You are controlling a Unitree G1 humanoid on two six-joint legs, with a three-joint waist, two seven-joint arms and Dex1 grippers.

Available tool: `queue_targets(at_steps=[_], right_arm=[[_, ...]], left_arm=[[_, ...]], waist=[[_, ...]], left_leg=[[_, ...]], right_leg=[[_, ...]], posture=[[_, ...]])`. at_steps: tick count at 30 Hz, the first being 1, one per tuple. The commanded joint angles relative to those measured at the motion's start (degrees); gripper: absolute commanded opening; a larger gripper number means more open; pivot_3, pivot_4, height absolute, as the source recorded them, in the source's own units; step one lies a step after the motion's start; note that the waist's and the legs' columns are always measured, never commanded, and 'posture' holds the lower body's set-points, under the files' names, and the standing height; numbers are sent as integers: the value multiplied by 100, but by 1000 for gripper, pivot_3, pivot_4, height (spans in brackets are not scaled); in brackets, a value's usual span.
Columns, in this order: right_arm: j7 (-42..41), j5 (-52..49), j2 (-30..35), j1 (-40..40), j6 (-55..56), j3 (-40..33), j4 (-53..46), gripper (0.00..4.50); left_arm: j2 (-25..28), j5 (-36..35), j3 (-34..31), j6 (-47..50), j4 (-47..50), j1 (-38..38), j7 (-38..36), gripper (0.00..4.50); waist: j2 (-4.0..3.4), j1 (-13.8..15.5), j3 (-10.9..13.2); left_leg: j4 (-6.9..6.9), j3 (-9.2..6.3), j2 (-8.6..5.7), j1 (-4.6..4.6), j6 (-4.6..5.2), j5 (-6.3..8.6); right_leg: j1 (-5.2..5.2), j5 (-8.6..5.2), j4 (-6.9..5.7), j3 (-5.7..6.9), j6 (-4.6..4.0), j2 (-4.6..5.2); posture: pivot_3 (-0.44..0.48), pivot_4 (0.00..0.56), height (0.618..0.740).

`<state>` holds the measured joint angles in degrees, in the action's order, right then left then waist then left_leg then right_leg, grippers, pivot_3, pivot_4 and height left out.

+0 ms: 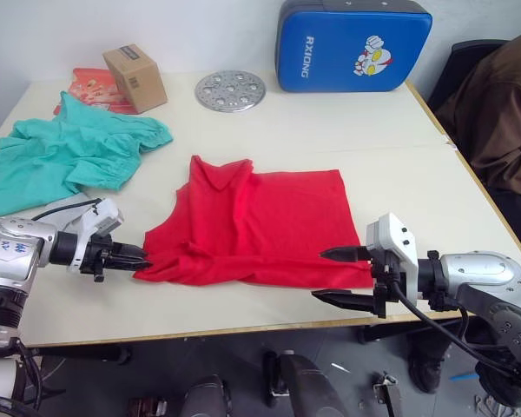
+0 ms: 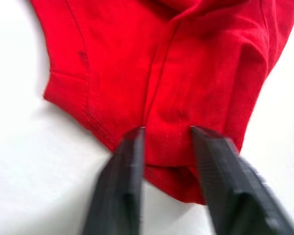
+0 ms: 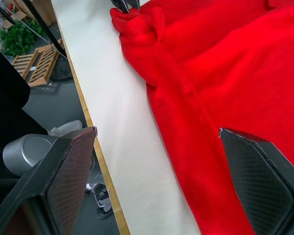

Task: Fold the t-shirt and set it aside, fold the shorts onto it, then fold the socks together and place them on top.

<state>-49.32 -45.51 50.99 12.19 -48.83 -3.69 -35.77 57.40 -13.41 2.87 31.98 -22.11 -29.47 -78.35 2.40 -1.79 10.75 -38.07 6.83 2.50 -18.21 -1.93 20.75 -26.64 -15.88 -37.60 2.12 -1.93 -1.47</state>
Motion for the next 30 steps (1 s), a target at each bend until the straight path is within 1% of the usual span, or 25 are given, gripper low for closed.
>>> queue_targets(at_steps=[1,2,8,14,19,22,23,28,30], right_arm=[[15,-134,-5,31,49,-172,-166,4089],[19,-141,-3,34,47,-173,-167,4089],[19,-148,4,27,62,-168,-170,4089],[-8,-96,-6,62,107,-120,-119,4089],[8,-64,-51,59,140,-72,-123,4089],[33,-47,-88,-3,162,-57,-157,4089],[41,-40,-98,-22,166,-54,-165,4089],[82,-67,-139,-42,130,-70,-199,4089],[93,-74,-143,-48,119,-74,-210,4089]], left_arm=[[40,-18,-54,-17,150,-30,-24,256],[45,-22,-54,-11,157,-31,-31,65],[103,-66,-97,15,203,-45,-104,65],[125,-154,-141,162,201,-338,-216,65],[179,114,-10,-100,-77,-527,-134,65],[242,108,29,-144,-105,-427,-346,652],[244,113,31,-167,-71,-380,-354,917],[218,346,160,-514,-15,-154,-270,2537],[152,382,173,-563,-70,-149,-212,2537]], waist=[[0,1,0],[0,0,0],[0,-2,0],[0,6,0],[0,-8,0],[1,-19,0],[0,-16,0],[0,-5,0],[1,3,0]], left_leg=[[0,0,0,0,0,0],[0,0,0,0,0,0],[0,0,0,-1,1,1],[0,0,0,-1,1,1],[1,0,0,-3,1,2],[1,0,0,-1,0,2],[1,0,0,-2,0,2],[1,0,0,-2,1,2],[1,0,0,-1,1,2]], right_leg=[[0,0,0,0,0,0],[0,0,1,0,0,0],[0,0,1,0,0,0],[0,-1,2,0,2,0],[0,-1,3,0,2,0],[0,-1,3,0,2,0],[-1,-1,3,1,2,0],[-1,0,4,0,0,0],[-1,0,4,0,0,0]], posture=[[0,150,740],[0,150,740],[0,150,740],[0,150,740],[0,150,740],[0,150,740],[0,150,740],[0,150,740],[0,150,740]])
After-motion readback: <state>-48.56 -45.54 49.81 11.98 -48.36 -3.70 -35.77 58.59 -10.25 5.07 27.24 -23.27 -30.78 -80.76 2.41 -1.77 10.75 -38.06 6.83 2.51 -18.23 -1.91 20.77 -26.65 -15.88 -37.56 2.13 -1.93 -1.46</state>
